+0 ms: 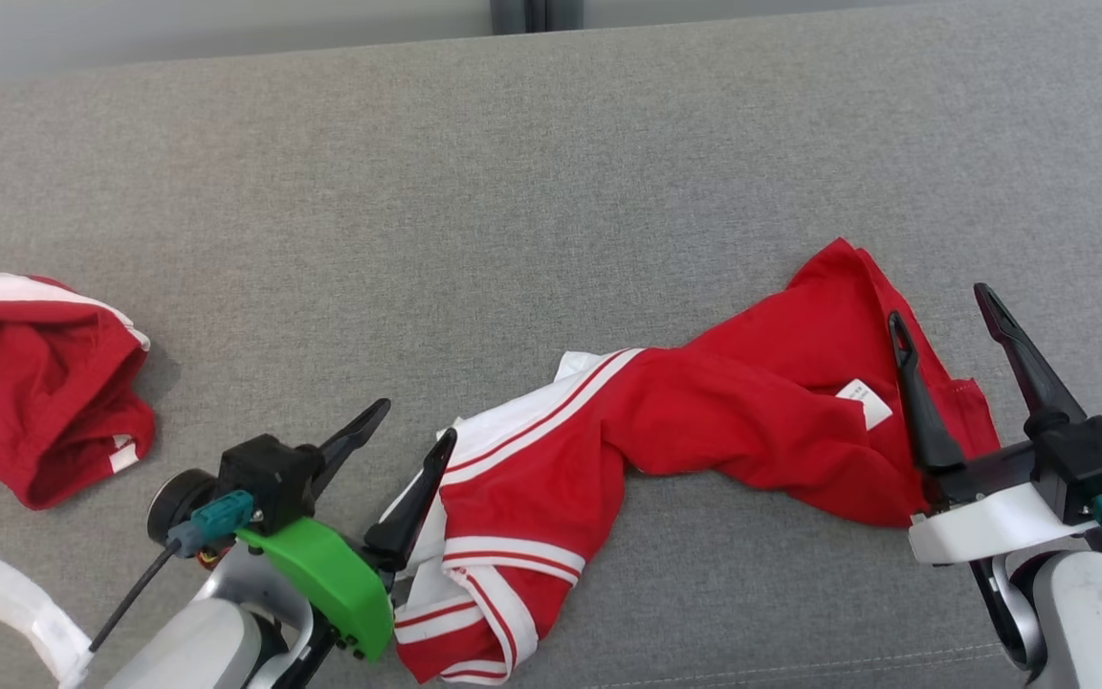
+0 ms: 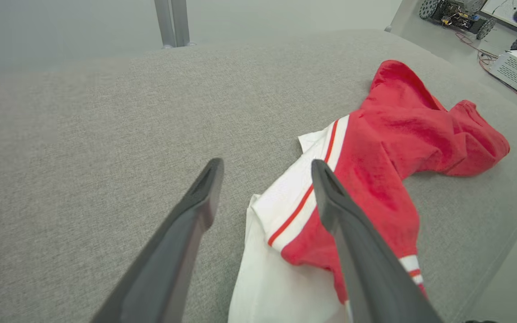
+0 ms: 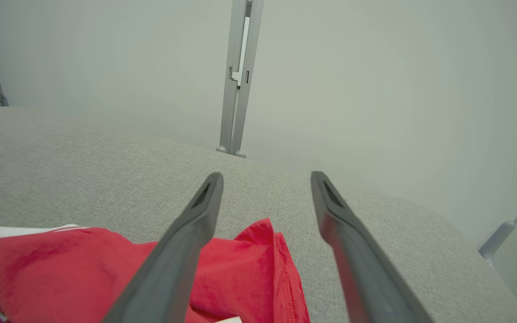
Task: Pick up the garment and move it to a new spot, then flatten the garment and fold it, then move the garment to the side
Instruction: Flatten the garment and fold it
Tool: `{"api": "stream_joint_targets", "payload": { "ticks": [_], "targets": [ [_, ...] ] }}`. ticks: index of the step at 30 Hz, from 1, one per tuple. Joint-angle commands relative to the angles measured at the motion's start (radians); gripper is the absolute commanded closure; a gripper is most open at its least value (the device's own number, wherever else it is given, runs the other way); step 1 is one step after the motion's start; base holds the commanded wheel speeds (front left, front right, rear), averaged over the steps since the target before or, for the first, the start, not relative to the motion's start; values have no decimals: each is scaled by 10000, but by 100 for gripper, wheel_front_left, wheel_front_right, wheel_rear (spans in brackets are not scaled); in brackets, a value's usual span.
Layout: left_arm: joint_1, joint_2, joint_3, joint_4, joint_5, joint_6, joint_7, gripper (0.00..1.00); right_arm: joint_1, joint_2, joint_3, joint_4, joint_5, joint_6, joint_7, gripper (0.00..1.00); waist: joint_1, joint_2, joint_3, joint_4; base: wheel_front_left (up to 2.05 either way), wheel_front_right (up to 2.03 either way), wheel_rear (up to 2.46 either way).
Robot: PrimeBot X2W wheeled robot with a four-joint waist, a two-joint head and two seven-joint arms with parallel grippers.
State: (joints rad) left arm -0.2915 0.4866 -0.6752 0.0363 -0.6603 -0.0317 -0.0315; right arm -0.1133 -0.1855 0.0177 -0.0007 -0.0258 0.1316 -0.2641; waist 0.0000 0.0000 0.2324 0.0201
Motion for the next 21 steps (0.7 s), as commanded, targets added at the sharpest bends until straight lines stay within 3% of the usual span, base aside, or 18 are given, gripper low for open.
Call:
{"api": "stream_joint_targets", "payload": {
  "ticks": [1,6,13,14,15,21],
  "targets": [
    [-317,-128,-65,258,-22,-118,112,0,-165,-28,18,-31,45,-18,-3,0,0,0,149,-48,0,0,0],
    [-975,-556,-522,1573,-39,-462,541,0,-319,-41,135,1,82,-18,-3,0,0,0,348,-189,0,0,0],
    [-1592,-812,-1007,3017,353,-610,744,0,-396,-40,54,-36,117,-18,-3,0,0,0,545,-420,0,0,0],
    [-1664,-813,-1047,3090,405,-639,588,33,-382,-26,28,-41,118,-18,-3,0,0,0,560,-438,0,0,0],
    [-1731,-796,-1093,3123,516,-671,434,100,-370,-12,8,-48,121,-18,-3,0,0,0,570,-451,0,0,0],
    [-2033,-560,-1347,3281,866,-805,-15,100,-330,117,-22,22,147,-18,-3,0,0,0,528,-550,0,0,0]
  ]
}}
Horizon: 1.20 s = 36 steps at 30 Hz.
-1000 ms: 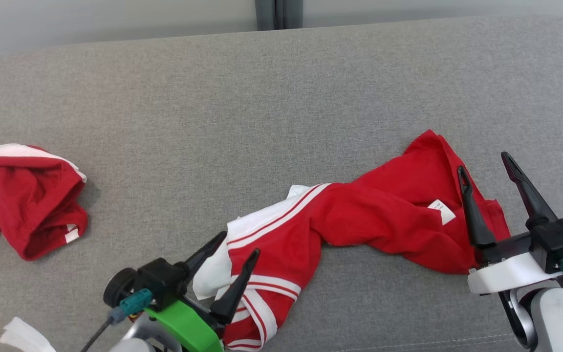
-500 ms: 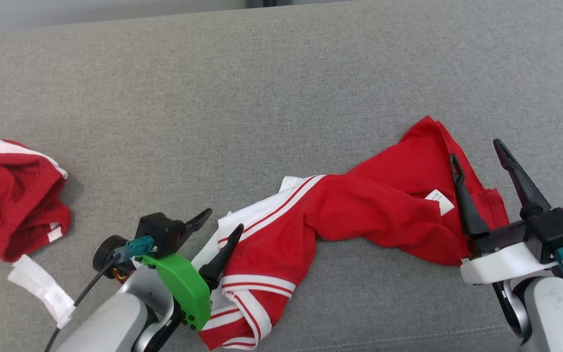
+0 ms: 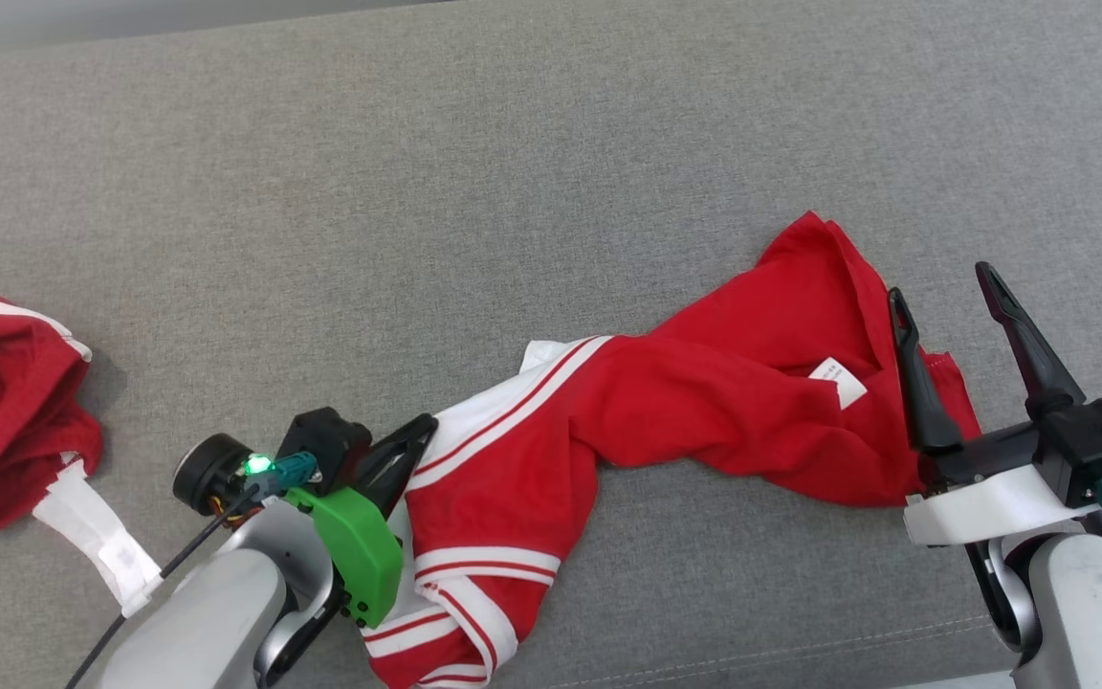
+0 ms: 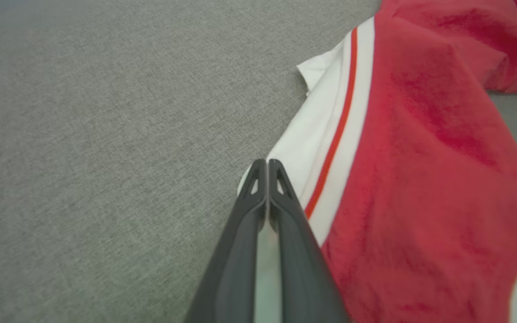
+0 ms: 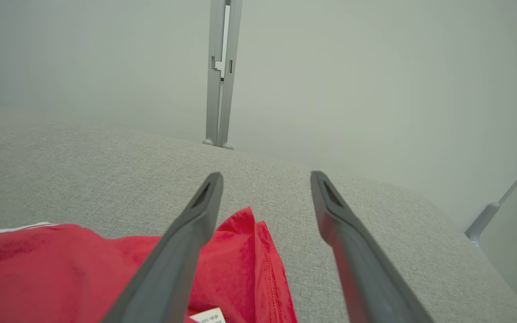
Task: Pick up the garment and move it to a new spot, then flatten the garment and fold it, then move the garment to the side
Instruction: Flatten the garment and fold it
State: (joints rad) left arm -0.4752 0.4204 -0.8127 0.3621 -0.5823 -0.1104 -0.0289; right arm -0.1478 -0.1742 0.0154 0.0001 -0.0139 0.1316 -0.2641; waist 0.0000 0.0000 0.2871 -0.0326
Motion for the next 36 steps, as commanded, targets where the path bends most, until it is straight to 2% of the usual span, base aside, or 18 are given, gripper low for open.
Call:
{"api": "stream_joint_targets", "payload": {
  "ticks": [1,9,17,22,26,36],
  "targets": [
    [-244,143,27,7,89,-26,-120,100,-7,40,10,22,47,-18,-3,0,0,0,-39,-53,0,0,0],
    [-1251,972,280,-294,800,49,-579,100,-222,270,63,38,118,-18,-3,0,0,0,-20,-432,0,0,0],
    [-3826,1693,589,-493,2473,317,-1297,100,-265,373,46,91,133,-18,-3,0,0,0,79,-718,0,0,0],
    [-5078,1824,690,-668,3551,778,-1958,100,-350,345,94,101,116,-18,-3,0,0,0,84,-788,0,0,0],
    [-4494,1759,349,-1006,3709,842,-2041,100,-266,333,47,95,107,-18,-3,0,0,0,45,-775,0,0,0],
    [-666,1721,-1228,-2096,3458,1582,-1761,100,63,297,-135,92,74,-18,-3,0,0,0,-107,-335,0,0,0]
  ]
}}
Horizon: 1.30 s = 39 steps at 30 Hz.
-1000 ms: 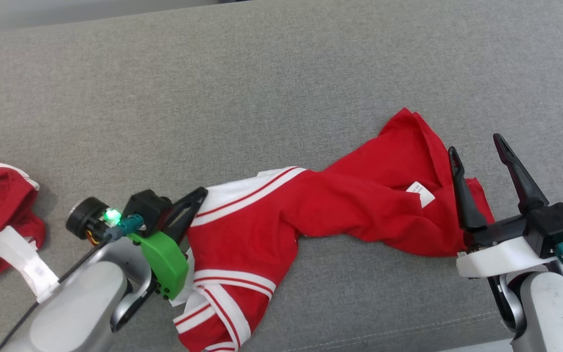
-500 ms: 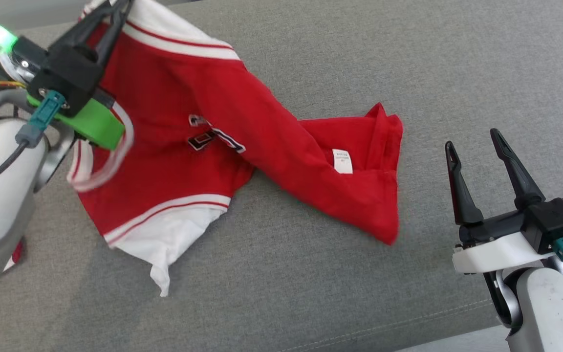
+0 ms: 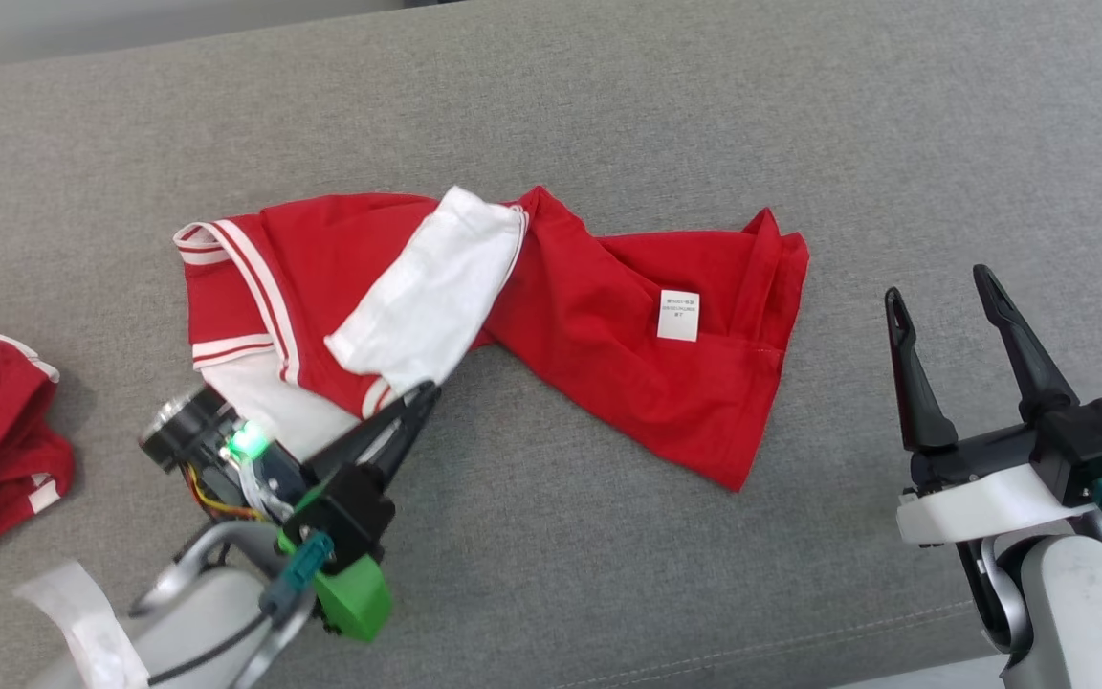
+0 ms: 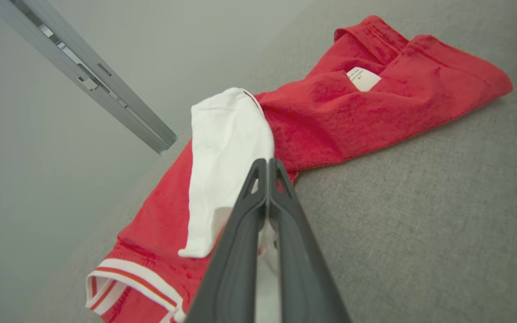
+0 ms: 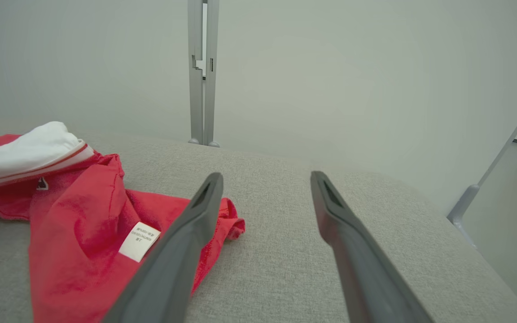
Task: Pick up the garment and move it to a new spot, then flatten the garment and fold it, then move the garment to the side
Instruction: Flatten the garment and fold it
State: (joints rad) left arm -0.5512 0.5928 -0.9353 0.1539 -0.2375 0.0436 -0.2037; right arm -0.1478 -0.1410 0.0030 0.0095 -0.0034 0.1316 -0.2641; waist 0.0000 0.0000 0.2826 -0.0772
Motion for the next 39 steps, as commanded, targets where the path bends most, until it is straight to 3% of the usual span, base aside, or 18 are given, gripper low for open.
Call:
{"api": "stream_joint_targets", "payload": {
  "ticks": [1,5,6,7,11,18,20,28,31,32,39],
  "targets": [
    [359,-39,-115,39,-33,103,39,100,78,-45,24,5,-30,-18,-3,0,0,0,-75,155,0,0,0],
    [1092,-400,-530,360,-133,243,-67,100,106,-77,99,57,-14,-18,-3,0,0,0,-184,357,0,0,0],
    [1232,-536,-622,428,-241,155,-120,64,117,-78,111,69,-6,-18,-3,0,0,0,-222,402,0,0,0],
    [1355,-631,-689,507,-316,67,-145,0,129,-89,126,75,5,-18,-3,0,0,0,-248,429,0,0,0],
    [1646,-1046,-636,565,-751,5,-378,0,126,-136,147,108,25,-18,-3,0,0,0,-320,515,0,0,0],
    [2232,-1196,1060,141,-1948,1334,-565,0,185,-114,115,59,57,-18,-3,0,0,0,-332,495,0,0,0],
    [2246,-1165,1218,447,-2169,1481,-306,0,161,-97,152,81,48,-18,-3,0,0,0,-296,472,0,0,0],
    [1770,-1592,1345,1437,-2843,1059,62,0,-55,-172,156,78,101,-18,-3,0,0,0,-139,293,0,0,0],
    [1681,-1642,1297,1659,-2731,1125,15,95,-33,-181,124,75,95,-18,-3,0,0,0,-133,249,0,0,0],
    [1664,-1680,1305,1681,-2738,1110,-45,100,-14,-179,102,79,97,-18,-3,0,0,0,-137,236,0,0,0],
    [1634,-1544,1245,1479,-2378,1298,-264,100,231,-130,70,216,139,-18,-3,0,0,0,-189,305,0,0,0]
  ]
}}
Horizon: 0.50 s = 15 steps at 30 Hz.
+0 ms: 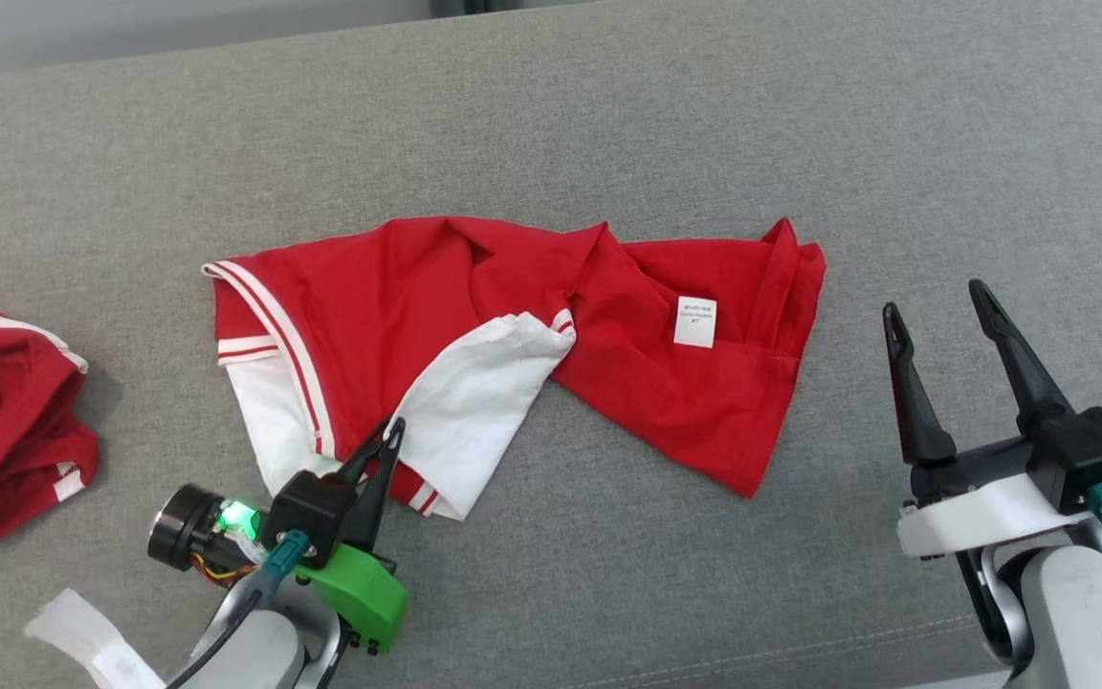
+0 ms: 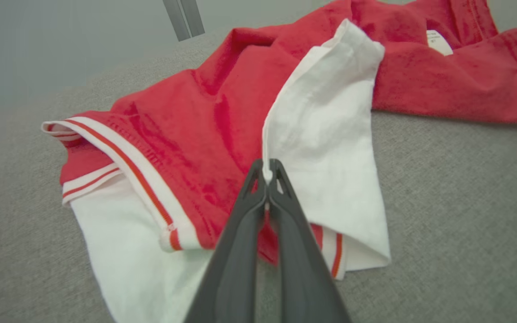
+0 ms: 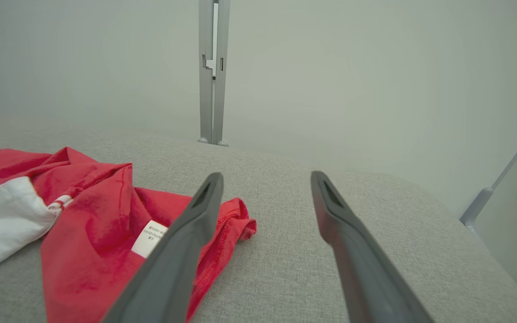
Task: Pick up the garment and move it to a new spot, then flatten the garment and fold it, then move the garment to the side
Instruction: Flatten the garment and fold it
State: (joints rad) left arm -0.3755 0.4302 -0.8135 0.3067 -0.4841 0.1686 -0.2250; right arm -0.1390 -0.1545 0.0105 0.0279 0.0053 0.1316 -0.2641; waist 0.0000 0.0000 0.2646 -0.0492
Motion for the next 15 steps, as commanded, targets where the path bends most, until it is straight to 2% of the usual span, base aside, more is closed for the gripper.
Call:
{"api": "stream_joint_targets", "payload": {
  "ticks": [1,8,15],
  "targets": [
    [-98,146,53,-200,172,147,-88,100,199,17,41,119,150,-18,-3,0,0,0,-21,62,0,0,0],
    [309,772,311,-1569,641,896,-238,100,670,-382,1257,1294,1658,-17,-3,0,0,0,-11,311,0,0,0],
    [575,1220,474,-2259,725,1229,-168,100,229,-713,2351,2299,3824,-18,-3,0,0,0,63,442,0,0,0]
  ]
}}
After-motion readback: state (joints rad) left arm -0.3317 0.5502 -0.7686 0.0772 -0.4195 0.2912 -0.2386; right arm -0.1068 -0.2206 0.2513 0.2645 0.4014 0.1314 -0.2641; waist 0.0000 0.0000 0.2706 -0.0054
